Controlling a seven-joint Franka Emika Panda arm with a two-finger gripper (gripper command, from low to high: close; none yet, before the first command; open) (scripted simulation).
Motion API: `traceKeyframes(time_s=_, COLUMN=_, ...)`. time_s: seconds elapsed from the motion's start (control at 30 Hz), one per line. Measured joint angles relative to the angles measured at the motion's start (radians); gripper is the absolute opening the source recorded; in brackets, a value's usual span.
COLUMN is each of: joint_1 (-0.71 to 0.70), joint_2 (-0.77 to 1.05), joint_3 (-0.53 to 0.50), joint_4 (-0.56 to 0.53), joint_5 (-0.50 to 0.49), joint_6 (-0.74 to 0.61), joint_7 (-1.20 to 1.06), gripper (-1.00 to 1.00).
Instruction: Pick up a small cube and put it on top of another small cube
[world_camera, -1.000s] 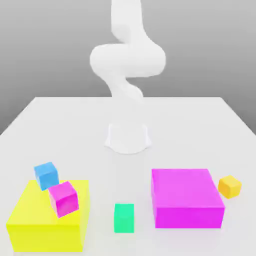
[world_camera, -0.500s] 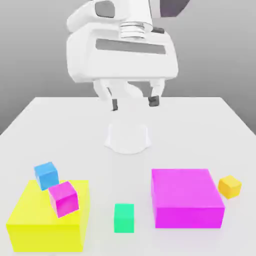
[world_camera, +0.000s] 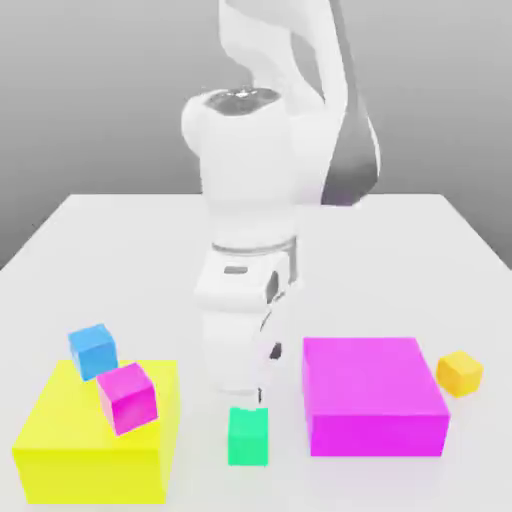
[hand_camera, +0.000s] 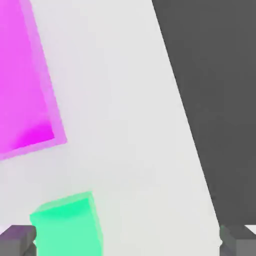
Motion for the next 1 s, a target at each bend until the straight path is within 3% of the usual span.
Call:
traceKeyframes(time_s=0.13, joint_1=-0.022, joint_2=0.093, joint_3=0.02, joint_4=-0.029, joint_5=0.008, joint_6=0.061, joint_7=-0.137, gripper=0.0)
traceKeyframes(time_s=0.33, joint_1=-0.144, joint_2=0.266, joint_3=0.177, joint_4=0.004, joint_5=0.164, joint_6=0.191, joint_7=-0.272, gripper=0.0)
traceKeyframes(time_s=0.37, joint_1=-0.173, joint_2=0.295, joint_3=0.212, joint_4=0.01, joint_5=0.187, joint_6=0.214, joint_7=-0.289, gripper=-1.0)
traceKeyframes(time_s=0.6, joint_1=-0.181, joint_2=0.302, joint_3=0.22, joint_4=0.011, joint_5=0.193, joint_6=0.218, joint_7=-0.294, gripper=-1.0)
traceKeyframes(time_s=0.87, joint_1=-0.101, joint_2=0.087, joint_3=0.084, joint_4=-0.028, joint_5=-0.028, joint_6=0.049, joint_7=-0.147, gripper=-1.0)
traceKeyframes(time_s=1.0, joint_1=-0.169, joint_2=-0.019, joint_3=0.04, joint_4=0.041, joint_5=-0.102, joint_6=-0.114, joint_7=-0.314, gripper=-1.0)
